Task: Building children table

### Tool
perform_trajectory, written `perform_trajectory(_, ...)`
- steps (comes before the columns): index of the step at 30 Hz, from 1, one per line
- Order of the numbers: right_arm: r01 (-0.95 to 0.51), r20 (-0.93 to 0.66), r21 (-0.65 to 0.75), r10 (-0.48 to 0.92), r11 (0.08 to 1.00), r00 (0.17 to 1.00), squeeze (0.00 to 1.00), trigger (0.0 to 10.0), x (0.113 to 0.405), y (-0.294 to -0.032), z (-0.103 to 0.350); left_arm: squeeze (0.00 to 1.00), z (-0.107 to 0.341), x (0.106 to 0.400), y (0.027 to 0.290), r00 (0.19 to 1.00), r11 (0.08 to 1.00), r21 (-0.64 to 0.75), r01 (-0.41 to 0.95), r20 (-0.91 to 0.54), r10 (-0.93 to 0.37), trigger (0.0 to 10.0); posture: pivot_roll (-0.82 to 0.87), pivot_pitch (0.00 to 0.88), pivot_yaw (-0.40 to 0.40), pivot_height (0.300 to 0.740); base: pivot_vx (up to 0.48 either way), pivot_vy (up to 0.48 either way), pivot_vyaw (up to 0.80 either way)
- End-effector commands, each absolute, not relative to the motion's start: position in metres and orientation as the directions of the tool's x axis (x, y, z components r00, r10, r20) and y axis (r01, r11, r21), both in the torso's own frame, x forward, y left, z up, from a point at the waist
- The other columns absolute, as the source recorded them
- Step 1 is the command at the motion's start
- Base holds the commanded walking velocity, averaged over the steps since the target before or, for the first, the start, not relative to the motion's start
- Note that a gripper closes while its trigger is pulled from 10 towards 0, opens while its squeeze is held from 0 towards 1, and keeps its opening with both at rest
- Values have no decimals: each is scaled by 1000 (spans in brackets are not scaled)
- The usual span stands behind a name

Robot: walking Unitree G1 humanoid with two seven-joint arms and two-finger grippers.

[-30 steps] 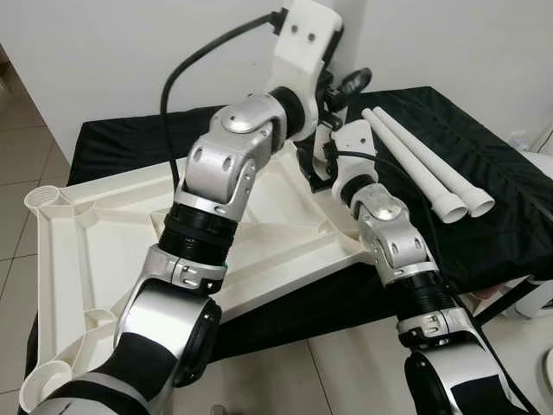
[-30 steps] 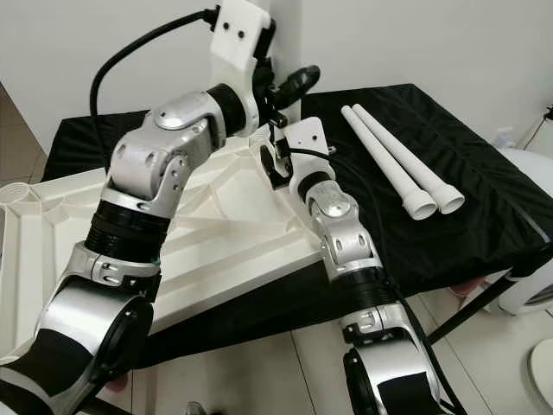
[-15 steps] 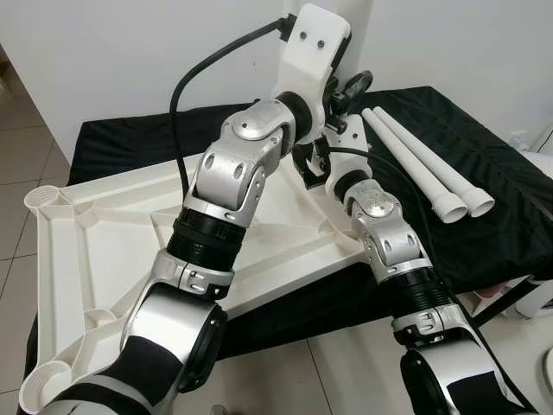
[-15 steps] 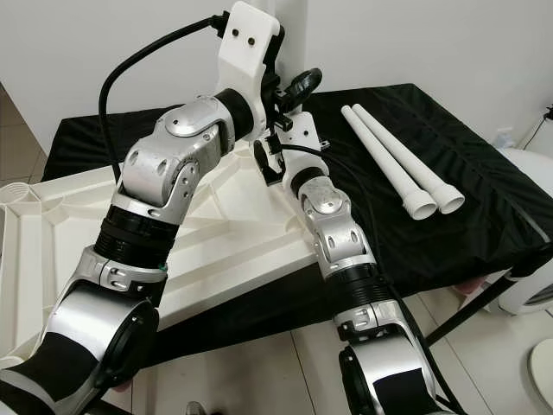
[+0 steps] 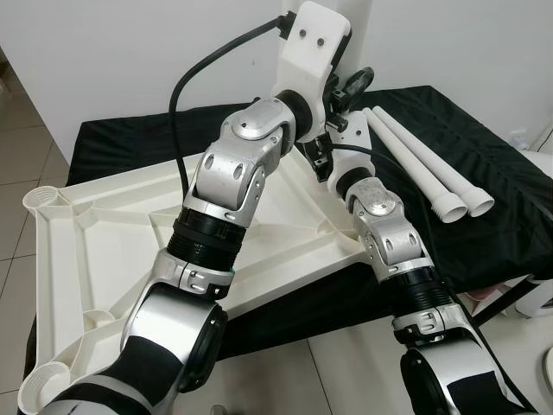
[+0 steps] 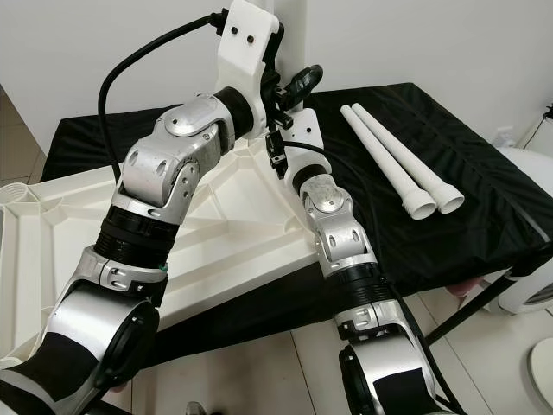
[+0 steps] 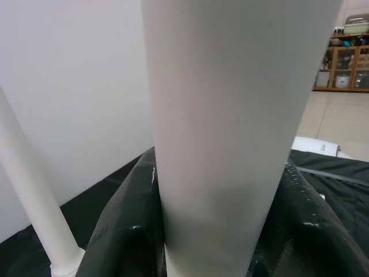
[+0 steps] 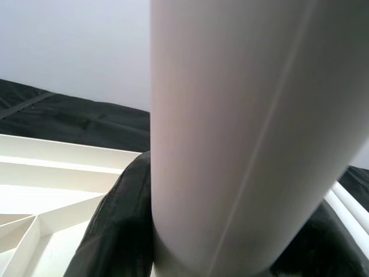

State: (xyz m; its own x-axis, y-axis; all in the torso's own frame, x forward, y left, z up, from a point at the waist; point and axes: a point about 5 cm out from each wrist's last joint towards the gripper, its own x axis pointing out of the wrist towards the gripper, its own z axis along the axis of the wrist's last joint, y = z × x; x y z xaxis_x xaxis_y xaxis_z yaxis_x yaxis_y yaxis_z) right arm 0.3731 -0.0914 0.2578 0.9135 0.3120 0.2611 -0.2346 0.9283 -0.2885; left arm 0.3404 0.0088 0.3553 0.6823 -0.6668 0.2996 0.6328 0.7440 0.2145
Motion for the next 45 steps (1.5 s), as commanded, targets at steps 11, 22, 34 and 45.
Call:
perform_trajectory(11, -242, 288, -347, 348, 906, 892, 0, 0, 370, -84, 263, 0, 358, 342, 7, 694, 758, 223, 613, 306, -652, 10000, -58, 67, 8, 740, 0, 0, 0)
perform_trajectory(22, -265, 311, -374, 390, 889, 867, 0, 10000, 364, -81, 264, 0, 357, 344, 8, 705, 765, 218, 605, 300, -643, 10000, -56, 65, 7, 740, 0, 0, 0)
perform_trajectory(34, -276, 320, -388, 409, 879, 854, 0, 10000, 363, -80, 264, 0, 357, 347, 10, 706, 766, 213, 607, 297, -642, 10000, -55, 55, 5, 740, 0, 0, 0)
perform_trajectory(45, -278, 312, -377, 403, 884, 860, 0, 10000, 364, -81, 262, 0, 356, 341, 7, 653, 712, 212, 669, 288, -700, 10000, -53, 61, 6, 740, 0, 0, 0)
